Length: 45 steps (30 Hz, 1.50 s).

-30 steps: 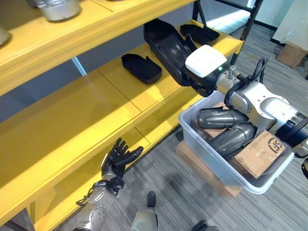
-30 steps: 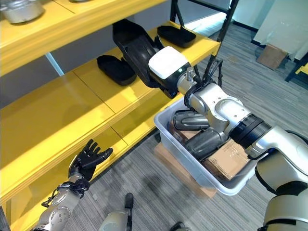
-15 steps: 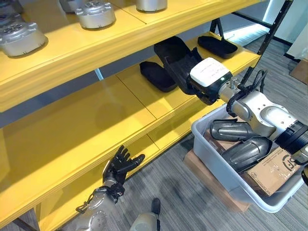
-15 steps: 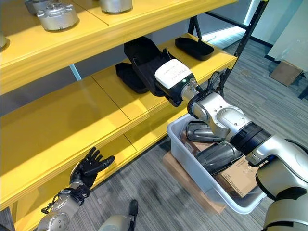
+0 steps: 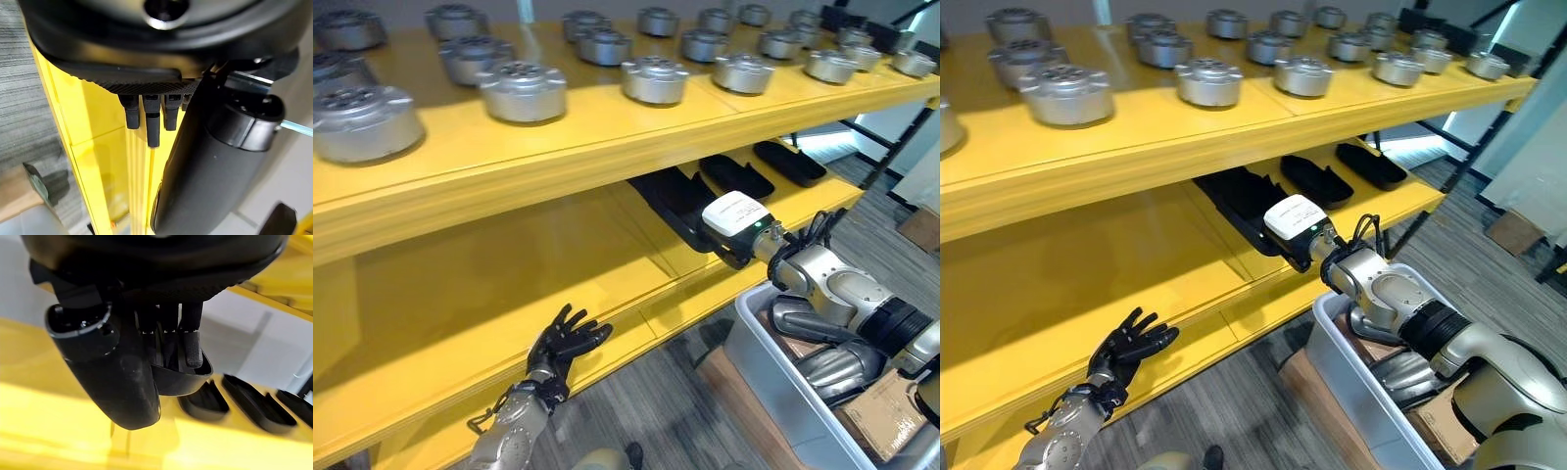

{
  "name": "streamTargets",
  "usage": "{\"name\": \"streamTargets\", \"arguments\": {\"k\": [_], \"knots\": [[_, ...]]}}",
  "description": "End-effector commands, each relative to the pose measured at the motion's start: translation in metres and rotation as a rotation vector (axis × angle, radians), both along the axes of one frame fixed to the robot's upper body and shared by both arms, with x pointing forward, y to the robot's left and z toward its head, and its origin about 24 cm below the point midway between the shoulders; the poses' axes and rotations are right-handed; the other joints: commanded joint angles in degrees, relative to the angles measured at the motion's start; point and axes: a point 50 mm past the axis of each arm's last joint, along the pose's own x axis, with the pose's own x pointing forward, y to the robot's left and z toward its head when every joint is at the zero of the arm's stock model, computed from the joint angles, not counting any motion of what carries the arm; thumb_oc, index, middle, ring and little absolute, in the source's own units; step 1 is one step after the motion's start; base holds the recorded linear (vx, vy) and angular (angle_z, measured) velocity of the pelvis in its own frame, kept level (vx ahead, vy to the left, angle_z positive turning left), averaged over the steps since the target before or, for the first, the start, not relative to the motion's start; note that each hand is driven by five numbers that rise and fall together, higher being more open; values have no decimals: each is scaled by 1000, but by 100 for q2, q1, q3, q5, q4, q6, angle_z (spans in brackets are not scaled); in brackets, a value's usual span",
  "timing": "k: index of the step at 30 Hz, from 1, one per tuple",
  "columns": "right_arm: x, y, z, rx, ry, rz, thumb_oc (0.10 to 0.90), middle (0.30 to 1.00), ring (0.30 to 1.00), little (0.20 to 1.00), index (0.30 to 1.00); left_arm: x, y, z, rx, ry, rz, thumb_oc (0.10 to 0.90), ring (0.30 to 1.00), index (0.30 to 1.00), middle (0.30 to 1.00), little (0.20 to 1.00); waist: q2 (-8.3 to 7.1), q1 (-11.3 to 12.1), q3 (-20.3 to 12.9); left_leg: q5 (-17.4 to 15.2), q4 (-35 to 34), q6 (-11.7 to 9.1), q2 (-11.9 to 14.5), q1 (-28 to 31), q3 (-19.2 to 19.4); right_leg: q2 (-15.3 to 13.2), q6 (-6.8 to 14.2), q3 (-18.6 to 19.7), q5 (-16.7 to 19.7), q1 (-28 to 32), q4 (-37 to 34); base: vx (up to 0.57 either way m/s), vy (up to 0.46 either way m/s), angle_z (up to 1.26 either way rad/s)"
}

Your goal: Move parts from the plastic box to the shelf.

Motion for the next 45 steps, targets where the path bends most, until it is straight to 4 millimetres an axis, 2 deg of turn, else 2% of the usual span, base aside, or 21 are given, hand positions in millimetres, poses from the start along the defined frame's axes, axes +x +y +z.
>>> {"name": "streamTargets", "arguments": {"k": [1,2,3,4,6,7,11,14,19,23,24,26,31,34,39,40,41,42,43,44,45], "knots": [[9,-5,108,122,-407,-49,400,300,300,300,300,27,3,47,14,-242,-15,900,1000,1000,1000,1000,-318,137,-172,-899,263,-535,286,-98,-325,-224,133,459,1451,-17,-1316,11,-316,43],[9,-3,113,127,-425,-47,400,300,300,300,300,28,4,49,18,-254,-8,900,1000,1000,1000,1000,-352,156,-153,-944,279,-590,304,-132,-359,-366,228,450,1663,-18,-1621,25,-273,58],[9,-2,113,121,-425,-46,400,300,300,300,300,27,8,52,4,-265,26,900,1000,1000,1000,1000,-468,164,-150,-992,352,-633,316,-196,-392,-326,307,393,1775,166,-1931,55,-237,69],[9,-1,112,134,-417,-44,400,300,300,300,300,27,11,54,4,-276,43,900,1000,1000,1000,1000,-563,219,-192,-1038,367,-653,309,-219,-383,-314,341,247,1727,350,-2130,51,-154,97],[10,-1,110,138,-405,-42,400,300,300,300,300,25,12,52,4,-272,51,900,1000,1000,1000,1000,-628,223,-227,-1046,316,-672,299,-188,-408,-267,409,267,1804,473,-2219,88,-137,31],[11,0,108,131,-385,-37,400,300,300,300,300,23,14,50,3,-266,64,900,1000,1000,1000,1000,-671,243,-332,-1035,240,-711,369,-175,-441,-143,436,234,1650,547,-2285,103,-159,5],[10,1,107,131,-370,-22,400,300,300,300,300,19,17,48,6,-260,71,900,1000,1000,1000,1000,-698,231,-440,-996,159,-786,504,-225,-626,12,400,106,1474,619,-2309,69,-145,11],[10,2,108,143,-363,-12,400,300,300,300,300,19,19,49,12,-260,72,900,1000,1000,1000,1000,-704,222,-522,-933,15,-869,694,-261,-740,155,321,-95,1175,678,-2321,52,-154,16],[10,4,110,159,-360,-3,400,300,300,300,300,20,21,50,24,-260,70,900,1000,1000,1000,1000,-697,247,-622,-787,-253,-1046,1077,-252,-857,431,161,-296,756,745,-2386,54,-156,14],[12,8,113,160,-362,8,400,300,300,300,300,19,23,50,24,-262,74,900,1000,1000,1000,1000,-679,300,-674,-735,-352,-1130,1266,-220,-878,582,77,-314,613,781,-2426,52,-148,8],[13,15,117,160,-369,31,400,300,300,300,300,17,26,50,25,-260,91,900,1000,1000,1000,1000,-661,364,-715,-680,-412,-1224,1442,-200,-901,756,-11,-304,455,814,-2454,67,-217,-3],[13,18,119,159,-373,39,400,300,300,300,300,17,27,50,23,-262,99,900,1000,1000,1000,1000,-642,387,-730,-655,-442,-1265,1525,-193,-924,828,-57,-314,396,824,-2449,51,-184,-2],[17,34,129,180,-405,81,400,300,300,300,300,16,29,51,18,-269,122,900,1000,1000,1000,1000,-562,514,-762,-443,-576,-1530,1949,-253,-1088,1265,-301,-408,18,867,-2435,40,-210,11],[19,47,138,197,-434,114,400,300,300,300,300,17,29,53,11,-280,125,900,1000,1000,1000,1000,-514,568,-766,-217,-666,-1670,2142,-391,-1258,1504,-456,-484,-108,831,-2474,27,-232,20],[16,54,155,208,-482,142,400,300,300,300,300,19,27,54,-3,-294,131,900,1000,1000,1000,1000,-346,617,-693,276,-861,-1891,2301,-750,-1446,1756,-629,-676,-243,789,-2606,-16,-159,45],[16,55,156,207,-486,147,400,300,300,300,300,19,26,54,-7,-293,131,900,1000,1000,1000,1000,-317,620,-657,343,-833,-1903,2287,-850,-1404,1734,-639,-767,-258,777,-2589,-51,-45,49],[16,53,156,200,-492,145,400,300,300,300,300,21,23,52,-16,-288,126,900,1000,1000,1000,1000,-281,575,-552,385,-581,-1809,2303,-1070,-924,1615,-701,-963,-296,796,-2530,-40,-20,53],[16,53,156,199,-492,145,400,300,300,300,300,21,23,52,-16,-288,126,900,1000,1000,1000,1000,-283,577,-548,376,-565,-1806,2295,-1075,-922,1608,-699,-960,-298,795,-2525,0,-27,71],[16,54,154,201,-493,141,400,300,300,300,300,23,20,53,-22,-291,116,900,1000,1000,1000,1000,-269,523,-467,268,-376,-1716,2481,-1037,-270,1553,-698,-1035,-401,874,-2491,33,-24,59],[16,54,154,201,-493,141,400,300,300,300,300,23,20,53,-21,-291,116,900,1000,1000,1000,1000,-270,533,-459,263,-374,-1715,2482,-1026,-260,1551,-697,-1026,-403,878,-2488,56,1,58],[18,56,151,210,-485,130,400,300,300,300,300,23,17,53,-24,-293,99,900,1000,1000,1000,1000,-227,528,-455,303,-381,-1720,2629,-901,-48,1511,-674,-1085,-383,910,-2443,48,48,38]]}}
